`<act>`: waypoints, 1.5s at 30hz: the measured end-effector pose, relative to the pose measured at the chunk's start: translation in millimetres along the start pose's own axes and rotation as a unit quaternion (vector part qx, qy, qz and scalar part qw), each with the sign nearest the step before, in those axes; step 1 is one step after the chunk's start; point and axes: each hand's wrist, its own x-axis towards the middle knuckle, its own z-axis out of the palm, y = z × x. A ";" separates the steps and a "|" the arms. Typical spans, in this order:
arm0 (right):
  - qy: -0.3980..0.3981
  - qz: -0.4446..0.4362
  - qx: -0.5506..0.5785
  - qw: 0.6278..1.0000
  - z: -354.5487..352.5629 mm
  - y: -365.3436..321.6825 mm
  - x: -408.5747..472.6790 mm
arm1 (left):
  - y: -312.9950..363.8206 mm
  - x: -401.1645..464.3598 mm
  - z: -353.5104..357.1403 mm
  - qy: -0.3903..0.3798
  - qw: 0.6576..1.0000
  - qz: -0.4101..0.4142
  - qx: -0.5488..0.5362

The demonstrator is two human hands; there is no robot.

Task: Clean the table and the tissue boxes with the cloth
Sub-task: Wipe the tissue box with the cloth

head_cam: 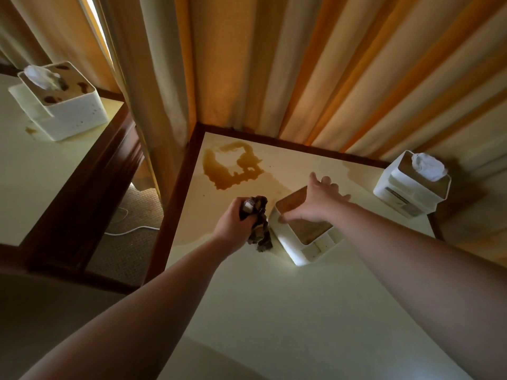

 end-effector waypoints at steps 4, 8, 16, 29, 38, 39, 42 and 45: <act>-0.039 -0.144 -0.057 0.987 -2.9 18.3 -5.7 | 0.7 4.3 6.1 -0.006 1.000 0.016 0.000; -0.070 -0.136 -0.104 0.983 -4.4 26.7 -11.2 | 2.1 5.2 15.0 -0.015 0.999 0.030 -0.004; -0.049 -0.152 -0.128 0.979 -2.2 26.0 -13.4 | 18.0 17.3 37.4 -0.036 0.998 0.054 -0.001; -0.047 -0.157 -0.099 0.982 -2.1 26.6 -14.3 | 12.5 34.6 49.1 -0.088 0.996 0.008 0.032; -0.046 -0.159 -0.068 0.984 -0.2 30.0 -13.6 | 14.0 -5.9 48.6 -0.030 0.997 0.045 -0.047; -0.046 -0.163 -0.063 0.984 -0.3 31.0 -13.7 | 20.3 0.4 49.0 -0.031 0.997 0.055 -0.040; -0.041 -0.167 -0.055 0.984 -1.6 31.7 -14.8 | 36.9 29.7 50.7 -0.032 0.998 0.056 -0.023; -0.043 -0.157 -0.063 0.985 -1.7 31.2 -15.6 | 40.9 56.2 51.9 -0.041 0.999 0.021 -0.011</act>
